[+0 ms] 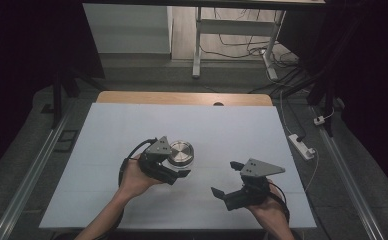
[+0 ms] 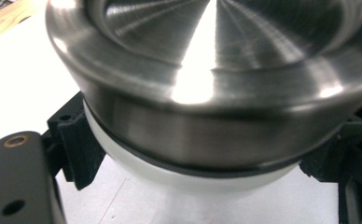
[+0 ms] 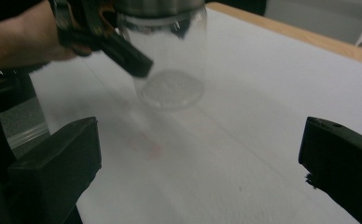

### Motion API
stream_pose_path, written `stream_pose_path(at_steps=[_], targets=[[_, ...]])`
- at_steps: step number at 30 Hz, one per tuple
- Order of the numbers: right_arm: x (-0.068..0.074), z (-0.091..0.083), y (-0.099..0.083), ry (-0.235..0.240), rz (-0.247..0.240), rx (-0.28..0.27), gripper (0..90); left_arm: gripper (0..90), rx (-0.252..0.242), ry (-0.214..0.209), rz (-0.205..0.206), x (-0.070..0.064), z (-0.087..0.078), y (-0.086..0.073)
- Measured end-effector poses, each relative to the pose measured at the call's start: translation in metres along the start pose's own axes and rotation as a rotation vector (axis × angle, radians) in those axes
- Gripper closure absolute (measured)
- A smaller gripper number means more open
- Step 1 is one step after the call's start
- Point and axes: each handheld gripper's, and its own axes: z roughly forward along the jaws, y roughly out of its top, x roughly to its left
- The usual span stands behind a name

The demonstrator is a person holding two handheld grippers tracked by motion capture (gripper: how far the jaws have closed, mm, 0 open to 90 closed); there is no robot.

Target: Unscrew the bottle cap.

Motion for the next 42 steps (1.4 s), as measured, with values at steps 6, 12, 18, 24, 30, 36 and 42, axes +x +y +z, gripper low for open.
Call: stream_pose_path(at_steps=[6, 12, 18, 24, 30, 36, 42], targets=[[0.001, 0.015, 0.021, 0.034, -0.018, 0.024, 0.0, 15.7, -0.003, -0.001, 0.002, -0.002, 0.0, 0.0], [0.0, 0.027, 0.033, 0.028, 0.013, 0.033, 0.0, 15.7, -0.004, -0.004, 0.001, -0.004, 0.001, 0.002], [0.006, 0.04, 0.053, 0.036, 0.008, 0.018, 0.0, 15.7, -0.008, -0.003, -0.001, -0.005, 0.0, 0.003], [0.012, 0.052, 0.066, 0.038, -0.001, 0.017, 0.0, 15.7, -0.006, -0.003, -0.002, -0.006, -0.001, 0.003], [0.019, 0.07, 0.077, 0.02, -0.007, 0.013, 0.0, 15.8, 0.007, 0.008, 0.001, -0.008, 0.001, 0.004], [0.025, 0.08, 0.081, -0.003, -0.014, 0.027, 3.9, 15.7, 0.016, 0.02, -0.011, -0.008, 0.004, 0.003], [0.027, 0.087, 0.079, -0.007, -0.034, 0.033, 18.1, 15.8, 0.022, 0.014, -0.009, -0.008, 0.004, 0.003]])
